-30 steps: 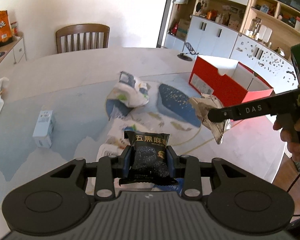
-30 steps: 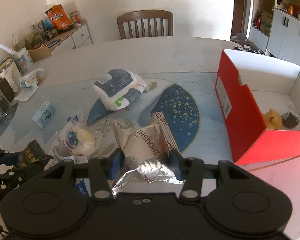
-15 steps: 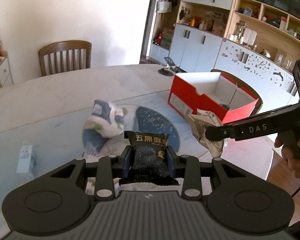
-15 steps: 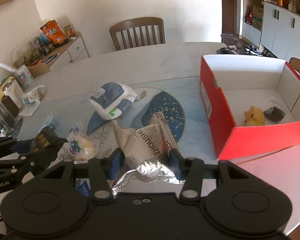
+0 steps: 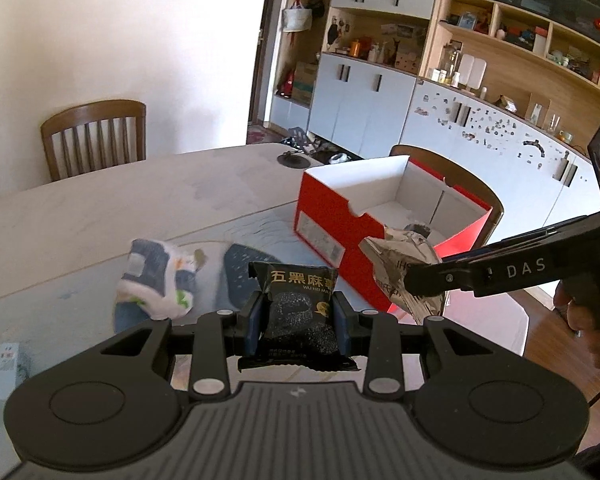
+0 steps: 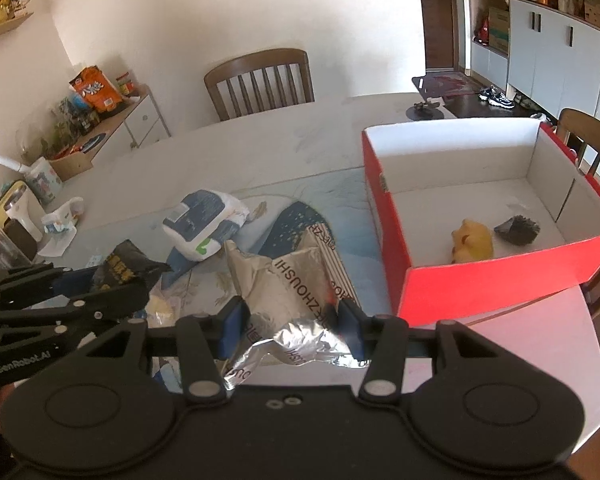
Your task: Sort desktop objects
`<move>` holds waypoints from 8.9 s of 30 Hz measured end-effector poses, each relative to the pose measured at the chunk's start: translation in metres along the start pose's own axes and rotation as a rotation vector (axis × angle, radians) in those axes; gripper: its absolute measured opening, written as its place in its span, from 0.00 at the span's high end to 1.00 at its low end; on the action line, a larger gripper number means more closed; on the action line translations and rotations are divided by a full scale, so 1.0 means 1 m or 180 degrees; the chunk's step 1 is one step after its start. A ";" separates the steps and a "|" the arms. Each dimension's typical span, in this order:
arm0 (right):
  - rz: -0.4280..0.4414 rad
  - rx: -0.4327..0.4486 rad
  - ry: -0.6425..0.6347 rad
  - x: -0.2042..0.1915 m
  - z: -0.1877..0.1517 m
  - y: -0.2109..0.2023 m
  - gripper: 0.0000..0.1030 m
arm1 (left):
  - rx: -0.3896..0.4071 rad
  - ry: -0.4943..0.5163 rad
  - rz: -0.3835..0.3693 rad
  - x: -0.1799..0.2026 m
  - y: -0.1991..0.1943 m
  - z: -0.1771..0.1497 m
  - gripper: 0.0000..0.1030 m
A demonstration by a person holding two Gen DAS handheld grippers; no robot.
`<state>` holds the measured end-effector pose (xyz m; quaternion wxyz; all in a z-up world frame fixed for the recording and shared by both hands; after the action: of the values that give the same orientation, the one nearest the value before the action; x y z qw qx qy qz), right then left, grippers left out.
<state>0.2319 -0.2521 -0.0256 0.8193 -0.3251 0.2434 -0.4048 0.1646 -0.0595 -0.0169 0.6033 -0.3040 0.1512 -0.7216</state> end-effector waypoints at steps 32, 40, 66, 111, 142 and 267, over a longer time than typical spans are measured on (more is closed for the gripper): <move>-0.0117 0.0105 0.0060 0.120 0.038 -0.011 0.52 | 0.0020 0.0225 -0.0150 0.096 0.098 0.063 0.67; -0.0203 0.0058 0.0093 0.150 0.043 -0.004 0.52 | -0.0042 0.0353 -0.0180 0.114 0.131 0.076 0.67; -0.0486 -0.0222 0.0083 0.214 0.041 0.048 0.52 | -0.0509 0.0722 -0.0147 0.142 0.249 0.102 0.67; -0.0433 -0.0704 -0.0035 0.227 0.030 0.101 0.50 | -0.1827 0.0957 0.0244 0.145 0.355 0.088 0.65; -0.0316 -0.0347 -0.0205 0.206 0.042 0.045 0.43 | -0.1279 0.0654 0.0009 0.139 0.261 0.110 0.53; 0.0325 -0.0561 -0.1088 -0.127 -0.036 0.104 0.40 | -0.0604 -0.0118 0.0518 -0.121 0.001 -0.096 0.00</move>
<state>0.1901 -0.1126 -0.1083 0.8365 -0.4469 0.1513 -0.2787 0.1164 0.0426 -0.1225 0.6311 -0.3598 0.2319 -0.6469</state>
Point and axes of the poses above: each gripper's, at about its wrist camera, not at the fingertips, and y roughly the way its jaws point, x to its right, z to its top, the point moved 1 cm from there along y, roughly the way its jaws point, and after that the axes turned 8 degrees about -y, right-handed, at the moved point
